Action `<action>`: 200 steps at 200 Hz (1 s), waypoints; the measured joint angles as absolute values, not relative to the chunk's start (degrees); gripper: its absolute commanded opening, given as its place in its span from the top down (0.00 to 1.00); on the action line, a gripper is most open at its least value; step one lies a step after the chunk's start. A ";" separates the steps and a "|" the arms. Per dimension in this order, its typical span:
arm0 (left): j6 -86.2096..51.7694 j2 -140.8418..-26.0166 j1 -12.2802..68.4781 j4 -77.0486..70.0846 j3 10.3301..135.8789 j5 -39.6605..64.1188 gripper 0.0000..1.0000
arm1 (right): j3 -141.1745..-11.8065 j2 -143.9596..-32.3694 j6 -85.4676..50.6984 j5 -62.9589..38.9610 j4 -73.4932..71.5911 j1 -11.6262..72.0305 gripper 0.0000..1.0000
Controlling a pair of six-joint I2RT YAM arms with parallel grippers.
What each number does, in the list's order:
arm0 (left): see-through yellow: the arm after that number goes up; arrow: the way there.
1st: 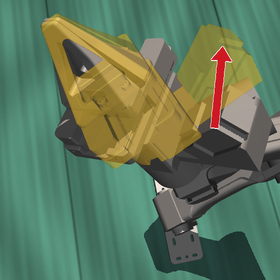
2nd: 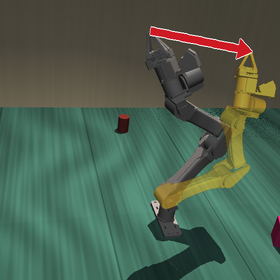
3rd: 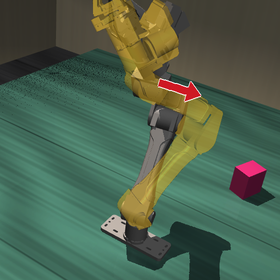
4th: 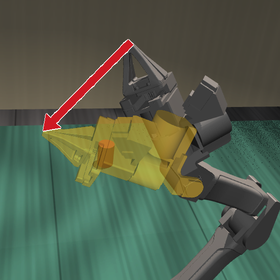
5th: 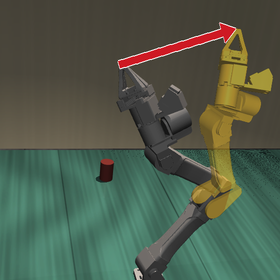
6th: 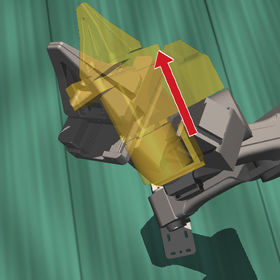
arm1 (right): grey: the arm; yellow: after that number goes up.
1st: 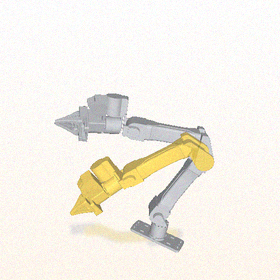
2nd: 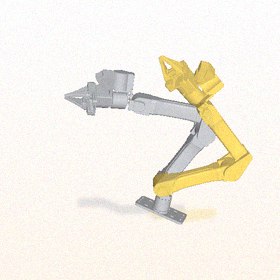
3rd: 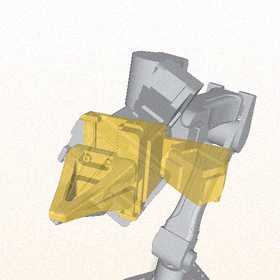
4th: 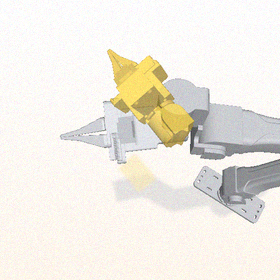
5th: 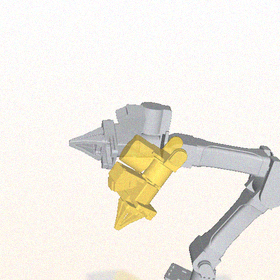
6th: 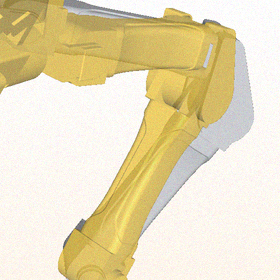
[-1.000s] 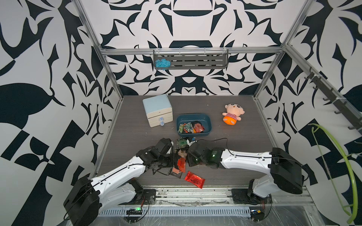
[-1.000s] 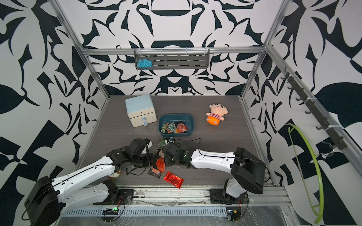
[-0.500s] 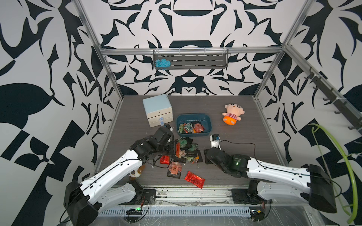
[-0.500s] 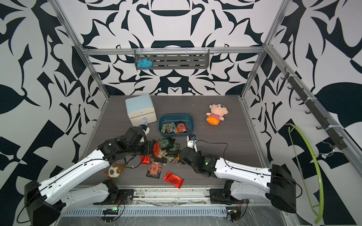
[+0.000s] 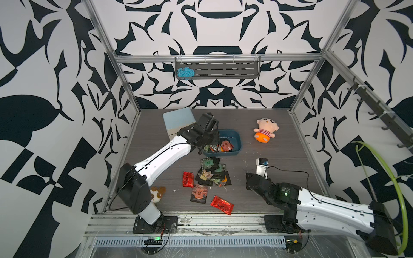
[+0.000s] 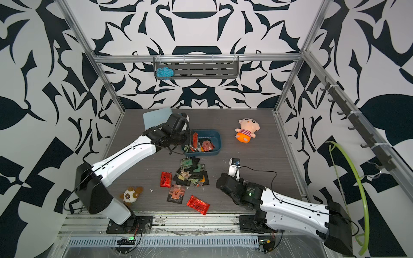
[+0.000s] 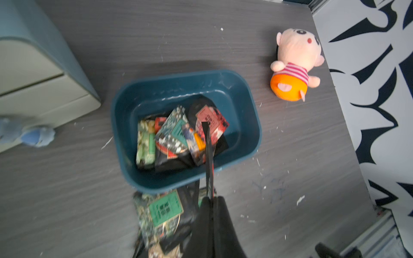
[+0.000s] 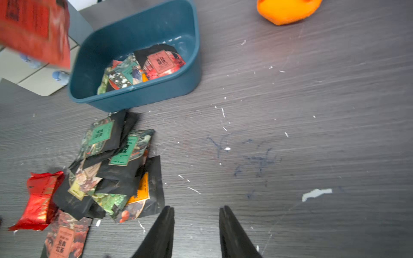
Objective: Put the tea bags into the storage box
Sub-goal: Place the tea bag in the storage box.
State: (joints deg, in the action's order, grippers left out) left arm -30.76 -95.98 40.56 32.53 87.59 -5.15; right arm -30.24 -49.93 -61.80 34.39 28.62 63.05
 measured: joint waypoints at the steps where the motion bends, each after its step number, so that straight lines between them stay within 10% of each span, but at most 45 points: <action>1: -30.76 -96.23 40.51 32.51 87.88 -5.08 1.00 | -30.24 -49.93 -61.91 34.44 28.77 63.05 0.62; 200: -39.66 -119.59 36.12 24.51 98.67 7.20 1.00 | -26.46 -48.21 -67.31 31.42 33.41 62.72 0.46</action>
State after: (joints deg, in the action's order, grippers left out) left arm -39.66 -119.59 36.12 24.51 98.67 7.20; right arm -26.46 -48.21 -67.31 31.42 33.41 62.72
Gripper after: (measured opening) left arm 0.047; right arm 0.531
